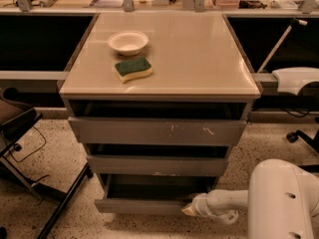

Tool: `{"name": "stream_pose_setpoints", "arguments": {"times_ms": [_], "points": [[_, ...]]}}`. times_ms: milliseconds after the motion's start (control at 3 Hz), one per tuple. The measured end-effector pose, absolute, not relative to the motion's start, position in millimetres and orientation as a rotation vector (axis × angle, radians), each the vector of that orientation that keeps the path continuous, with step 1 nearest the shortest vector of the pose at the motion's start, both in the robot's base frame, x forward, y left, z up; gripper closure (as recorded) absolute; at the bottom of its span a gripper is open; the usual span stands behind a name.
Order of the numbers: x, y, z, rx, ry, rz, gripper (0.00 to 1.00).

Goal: Open bottom drawer

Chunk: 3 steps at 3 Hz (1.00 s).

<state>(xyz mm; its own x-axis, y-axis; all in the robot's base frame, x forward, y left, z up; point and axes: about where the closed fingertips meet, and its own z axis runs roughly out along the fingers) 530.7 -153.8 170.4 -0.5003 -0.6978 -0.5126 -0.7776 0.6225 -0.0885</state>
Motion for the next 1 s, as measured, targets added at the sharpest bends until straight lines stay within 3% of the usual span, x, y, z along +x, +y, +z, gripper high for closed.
{"name": "stream_pose_setpoints", "arguments": {"times_ms": [1000], "points": [[507, -155, 172, -1.154, 2.335, 0.182, 1.00]]}}
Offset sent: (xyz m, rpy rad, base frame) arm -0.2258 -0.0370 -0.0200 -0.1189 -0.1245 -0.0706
